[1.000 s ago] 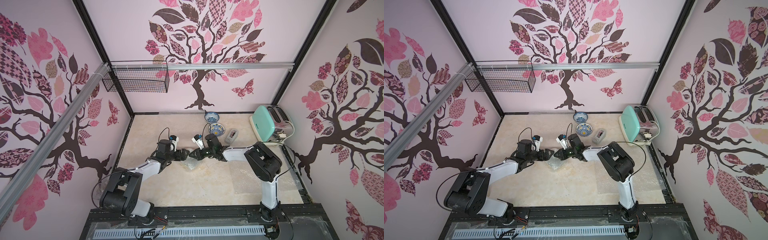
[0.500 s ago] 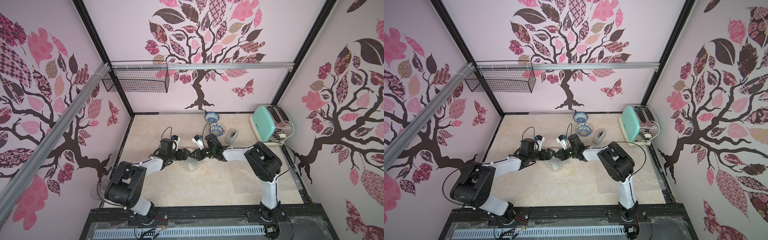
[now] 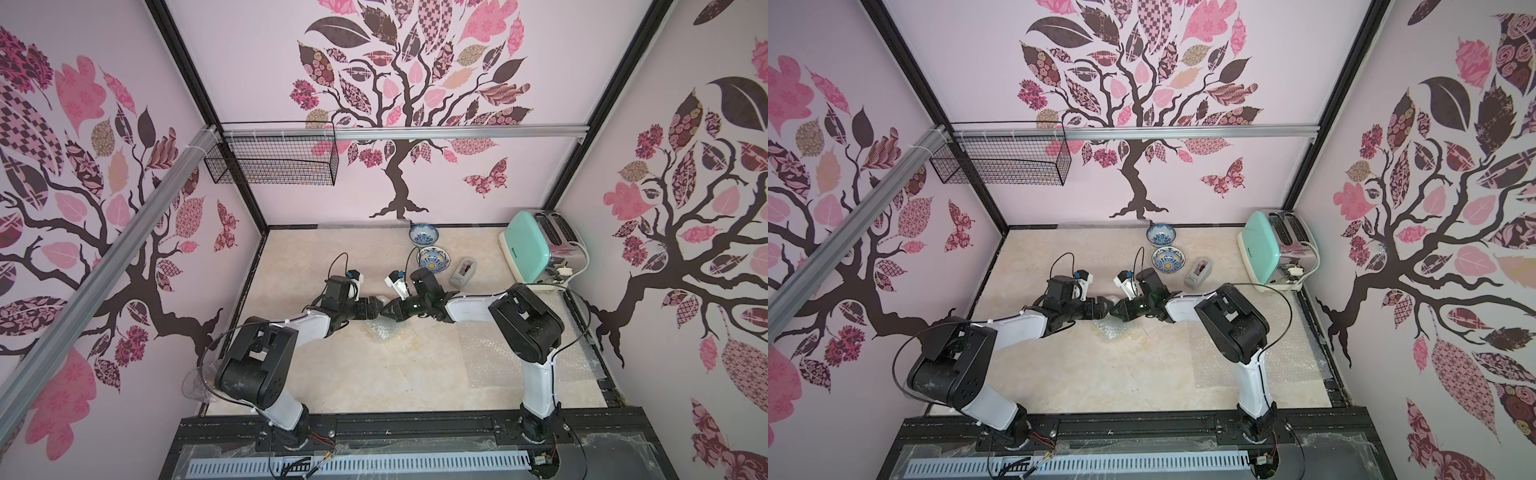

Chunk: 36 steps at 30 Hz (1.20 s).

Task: Wrap bowls in bubble wrap
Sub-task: Stick the tape on the bubble wrap.

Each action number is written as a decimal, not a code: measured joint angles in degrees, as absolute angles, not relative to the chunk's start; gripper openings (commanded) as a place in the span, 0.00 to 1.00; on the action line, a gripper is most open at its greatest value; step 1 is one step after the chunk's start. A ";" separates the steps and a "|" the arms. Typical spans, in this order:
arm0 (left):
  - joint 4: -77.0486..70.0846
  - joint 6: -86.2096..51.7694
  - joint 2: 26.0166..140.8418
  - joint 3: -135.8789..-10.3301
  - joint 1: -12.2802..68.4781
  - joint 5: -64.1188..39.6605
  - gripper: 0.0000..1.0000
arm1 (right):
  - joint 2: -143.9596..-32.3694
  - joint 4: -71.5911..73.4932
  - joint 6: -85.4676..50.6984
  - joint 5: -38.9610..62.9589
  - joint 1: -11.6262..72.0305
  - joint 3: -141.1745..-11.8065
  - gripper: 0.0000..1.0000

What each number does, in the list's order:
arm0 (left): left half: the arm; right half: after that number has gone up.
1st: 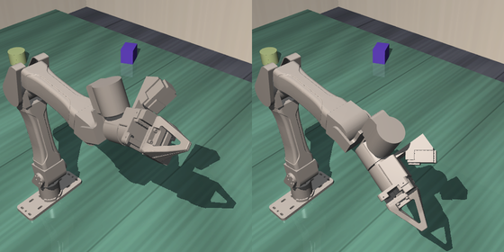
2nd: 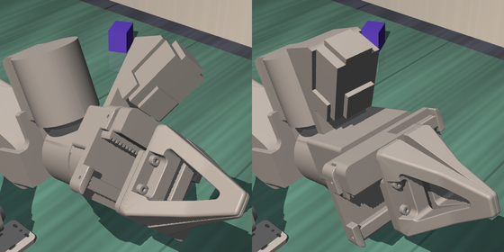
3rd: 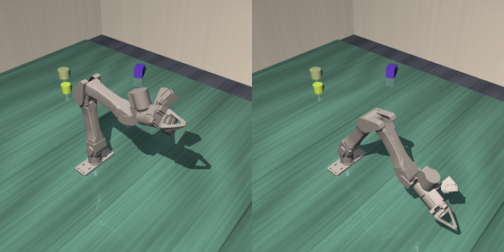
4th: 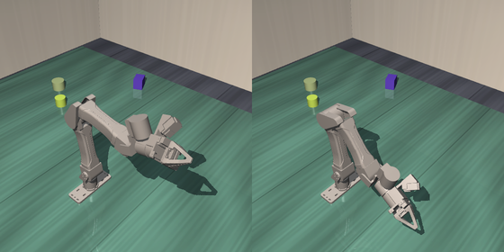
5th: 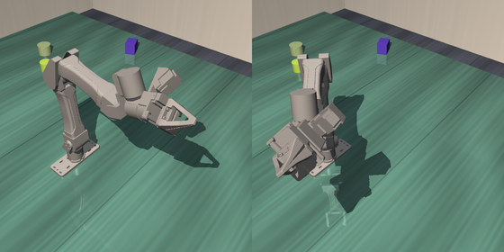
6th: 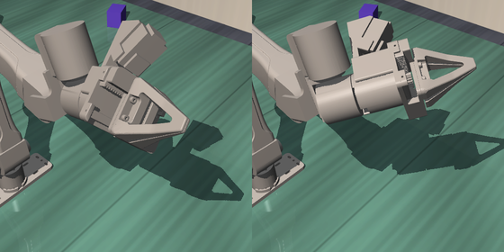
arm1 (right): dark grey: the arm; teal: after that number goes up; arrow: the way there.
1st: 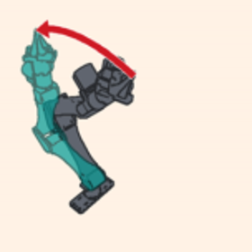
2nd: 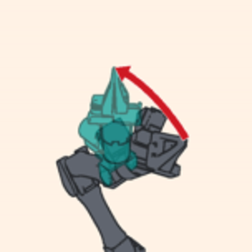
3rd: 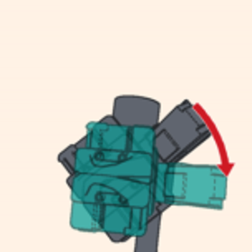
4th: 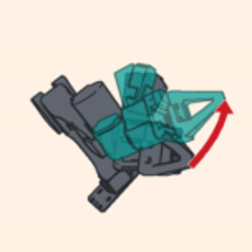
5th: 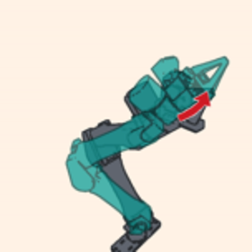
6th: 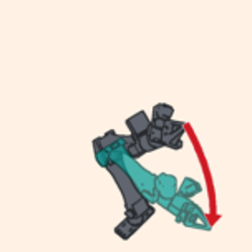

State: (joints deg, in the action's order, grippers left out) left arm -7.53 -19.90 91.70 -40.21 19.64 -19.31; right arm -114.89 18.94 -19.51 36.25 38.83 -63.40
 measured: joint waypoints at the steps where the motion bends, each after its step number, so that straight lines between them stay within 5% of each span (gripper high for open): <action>1: -7.55 -19.90 91.70 -40.21 19.64 -19.14 0.84 | -114.67 18.68 -19.53 36.18 38.83 -63.37 0.21; 12: -7.35 -20.45 91.66 -40.18 19.66 -18.22 0.84 | -110.78 15.79 -20.60 33.17 38.94 -62.19 0.40; 36: -5.04 -20.51 91.02 -40.05 20.29 -18.04 0.85 | -102.04 11.29 -20.56 25.10 39.31 -61.49 0.41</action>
